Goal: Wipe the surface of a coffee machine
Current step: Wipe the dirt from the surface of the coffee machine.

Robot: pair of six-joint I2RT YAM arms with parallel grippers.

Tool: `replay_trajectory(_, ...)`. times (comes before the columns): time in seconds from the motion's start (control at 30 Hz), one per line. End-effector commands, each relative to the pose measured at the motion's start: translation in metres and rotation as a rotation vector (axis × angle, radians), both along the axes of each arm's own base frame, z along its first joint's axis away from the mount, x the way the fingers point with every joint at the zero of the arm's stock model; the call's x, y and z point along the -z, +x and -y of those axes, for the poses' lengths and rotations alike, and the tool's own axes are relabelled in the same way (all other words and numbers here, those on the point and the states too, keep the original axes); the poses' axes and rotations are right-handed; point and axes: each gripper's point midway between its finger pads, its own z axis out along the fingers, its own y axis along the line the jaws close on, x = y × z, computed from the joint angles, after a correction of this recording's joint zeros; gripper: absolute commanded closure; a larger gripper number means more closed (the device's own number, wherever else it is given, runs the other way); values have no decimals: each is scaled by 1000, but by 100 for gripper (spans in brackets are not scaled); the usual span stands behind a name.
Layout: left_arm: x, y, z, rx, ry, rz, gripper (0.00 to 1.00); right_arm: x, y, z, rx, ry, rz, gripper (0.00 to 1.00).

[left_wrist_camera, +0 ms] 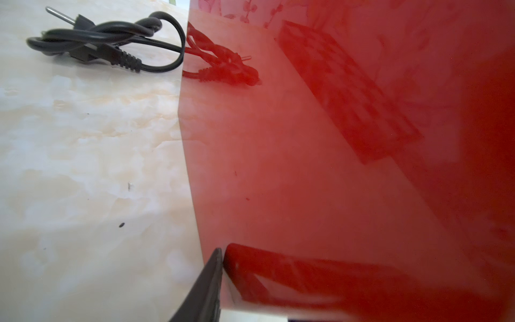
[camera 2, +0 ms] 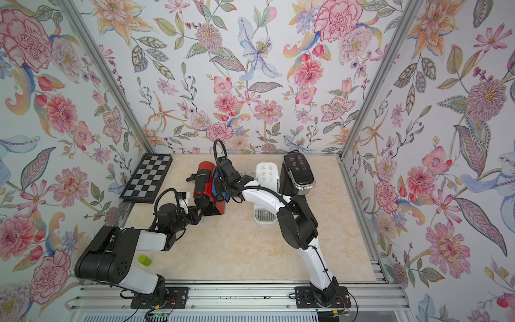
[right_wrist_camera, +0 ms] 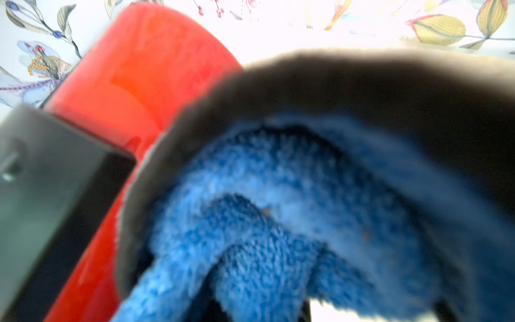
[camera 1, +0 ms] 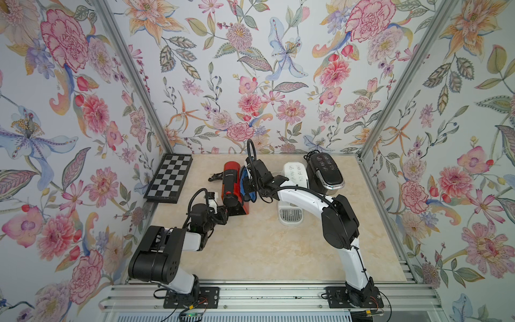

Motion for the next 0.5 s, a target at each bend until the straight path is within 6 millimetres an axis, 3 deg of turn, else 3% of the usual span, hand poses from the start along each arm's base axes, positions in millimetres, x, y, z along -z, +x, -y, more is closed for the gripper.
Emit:
replay_trajectory(0.0, -25, 1, 32, 127, -105, 35, 64, 12, 15, -16, -23, 50, 2, 85)
replay_trajectory(0.3, -30, 0, 28, 109, -83, 55, 65, 90, 14, -21, -26, -4, -129, 85)
replay_trajectory(0.47, -34, 0, 19, 73, -20, 72, 65, 95, 0, -21, -42, -24, -140, 85)
